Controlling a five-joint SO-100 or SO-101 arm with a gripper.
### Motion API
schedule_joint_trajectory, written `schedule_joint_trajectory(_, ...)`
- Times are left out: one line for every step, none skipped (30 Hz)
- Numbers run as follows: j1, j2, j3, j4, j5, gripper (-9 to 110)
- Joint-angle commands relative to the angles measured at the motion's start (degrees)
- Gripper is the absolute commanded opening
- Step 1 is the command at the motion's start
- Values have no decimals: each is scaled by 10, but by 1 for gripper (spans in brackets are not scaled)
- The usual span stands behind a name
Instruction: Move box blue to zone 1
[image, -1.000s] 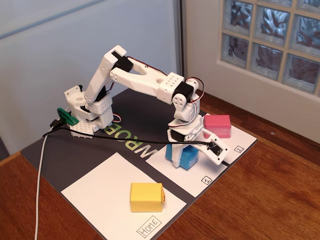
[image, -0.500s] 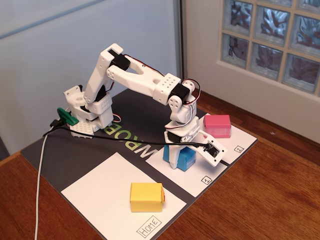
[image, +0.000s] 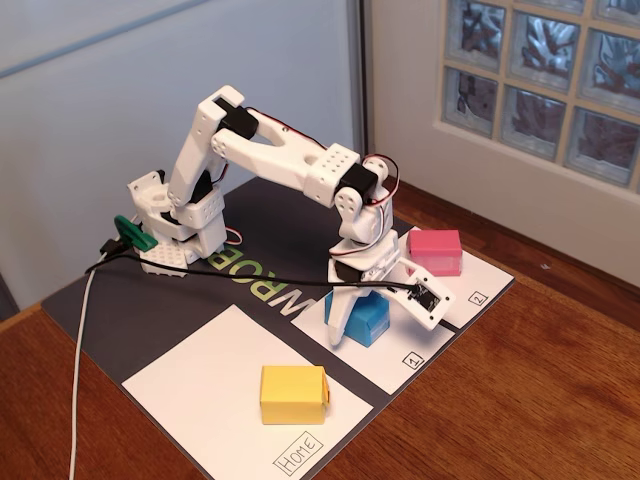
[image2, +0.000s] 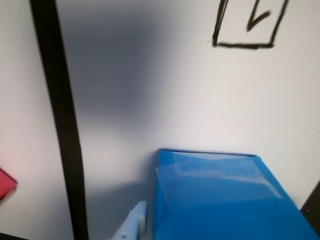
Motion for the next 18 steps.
schedule_joint_trajectory(-6,79,-8,1,11,46)
schedule_joint_trajectory(-8,94,-9,4,16,47)
schedule_joint_trajectory(-10,110,-9,7,19,47)
schedule_joint_trajectory(-10,125,-10,14,23,48)
schedule_joint_trajectory(-10,142,-11,23,25,48)
schedule_joint_trajectory(-10,160,-11,32,27,48)
schedule_joint_trajectory(-10,177,-11,43,27,47)
schedule_joint_trajectory(-8,195,-11,54,27,47)
schedule_joint_trajectory(-6,214,-11,68,25,45)
schedule_joint_trajectory(-4,231,-11,83,21,44)
schedule_joint_trajectory(-2,249,-11,100,17,41)
schedule_joint_trajectory(2,266,-11,120,14,39)
schedule_joint_trajectory(4,285,-9,139,11,36)
schedule_joint_trajectory(8,305,-4,157,11,33)
schedule_joint_trajectory(11,325,1,179,8,29)
schedule_joint_trajectory(16,350,14,193,4,25)
schedule_joint_trajectory(18,381,38,197,4,22)
schedule_joint_trajectory(19,414,69,197,6,19)
